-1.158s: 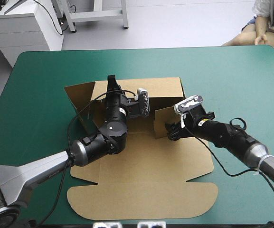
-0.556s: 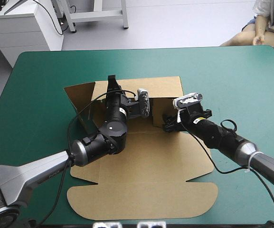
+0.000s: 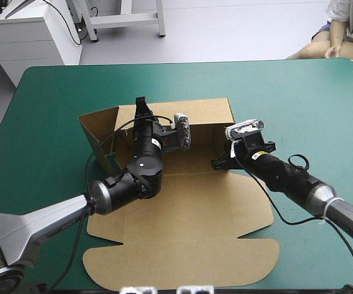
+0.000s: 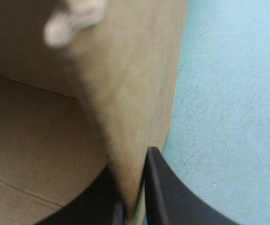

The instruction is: Fold the box

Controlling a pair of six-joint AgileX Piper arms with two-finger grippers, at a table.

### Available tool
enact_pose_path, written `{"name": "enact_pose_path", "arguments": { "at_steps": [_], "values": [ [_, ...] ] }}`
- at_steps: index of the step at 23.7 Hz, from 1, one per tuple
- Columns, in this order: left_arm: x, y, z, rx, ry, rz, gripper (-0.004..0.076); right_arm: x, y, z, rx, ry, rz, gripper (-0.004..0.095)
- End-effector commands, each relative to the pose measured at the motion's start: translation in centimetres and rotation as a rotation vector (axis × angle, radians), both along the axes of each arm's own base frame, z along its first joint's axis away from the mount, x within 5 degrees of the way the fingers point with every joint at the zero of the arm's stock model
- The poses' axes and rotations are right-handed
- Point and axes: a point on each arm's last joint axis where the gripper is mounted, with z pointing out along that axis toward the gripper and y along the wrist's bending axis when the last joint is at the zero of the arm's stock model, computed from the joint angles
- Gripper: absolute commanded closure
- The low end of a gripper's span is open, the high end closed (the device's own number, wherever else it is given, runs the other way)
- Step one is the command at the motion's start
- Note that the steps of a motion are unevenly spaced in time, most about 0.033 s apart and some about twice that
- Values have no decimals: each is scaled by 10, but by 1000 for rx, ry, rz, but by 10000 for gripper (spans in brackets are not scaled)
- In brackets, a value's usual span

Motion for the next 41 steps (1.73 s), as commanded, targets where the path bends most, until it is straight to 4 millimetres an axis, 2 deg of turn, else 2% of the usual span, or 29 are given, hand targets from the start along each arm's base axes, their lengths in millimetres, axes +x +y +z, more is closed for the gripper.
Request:
{"name": "enact_pose_path", "arguments": {
  "at_steps": [1, 6, 9, 11, 12, 13, 15, 18, 22, 24, 26, 27, 29, 30, 33, 36, 41],
  "values": [
    [-5, 0, 21, -77, -47, -31, 732, 1, -1, 23, 21, -105, -10, 909],
    [-2, -2, 30, -19, -146, -73, 724, 2, -1, 24, 22, -121, -22, 909],
    [-2, -3, 29, -30, -139, -87, 598, 3, -1, 24, 22, -124, -24, 909],
    [-2, -4, 29, -162, -133, -49, 493, 3, -2, 25, 23, -138, -32, 909],
    [-1, -4, 31, -236, -143, -32, 370, 5, -2, 26, 25, -155, -44, 909],
    [-1, -5, 33, -216, -168, -46, 280, 7, -2, 27, 26, -167, -52, 909],
    [-2, -7, 38, -171, -226, -81, 213, 17, -7, 28, 28, -145, -69, 909],
    [-13, -16, 41, -150, -259, -95, 213, 37, -13, 31, 38, -115, -94, 909],
    [-39, -30, 40, -161, -253, -71, 217, 63, -17, 36, 45, -49, -80, 909],
    [-57, -39, 39, -169, -241, -74, 244, 77, -18, 33, 45, 9, -65, 909],
    [-70, -46, 37, -183, -213, -89, 339, 85, -18, 32, 46, 30, -56, 909],
    [-73, -47, 35, -193, -189, -87, 423, 86, -18, 33, 48, 30, -57, 909],
    [-76, -47, 31, -218, -138, -68, 683, 86, -18, 35, 58, 31, -62, 909],
    [-74, -44, 33, -224, -106, -63, 707, 86, -17, 34, 57, 38, -57, 909],
    [-74, -39, 49, -320, 15, -104, 708, 84, -16, 32, 37, 59, -33, 909],
    [-67, -27, 78, -457, 162, -129, 708, 82, -16, 30, 15, 73, -13, 909],
    [-46, 19, 125, -648, 405, -118, 709, 81, -16, 29, 16, 87, -7, 909]
  ]
}}
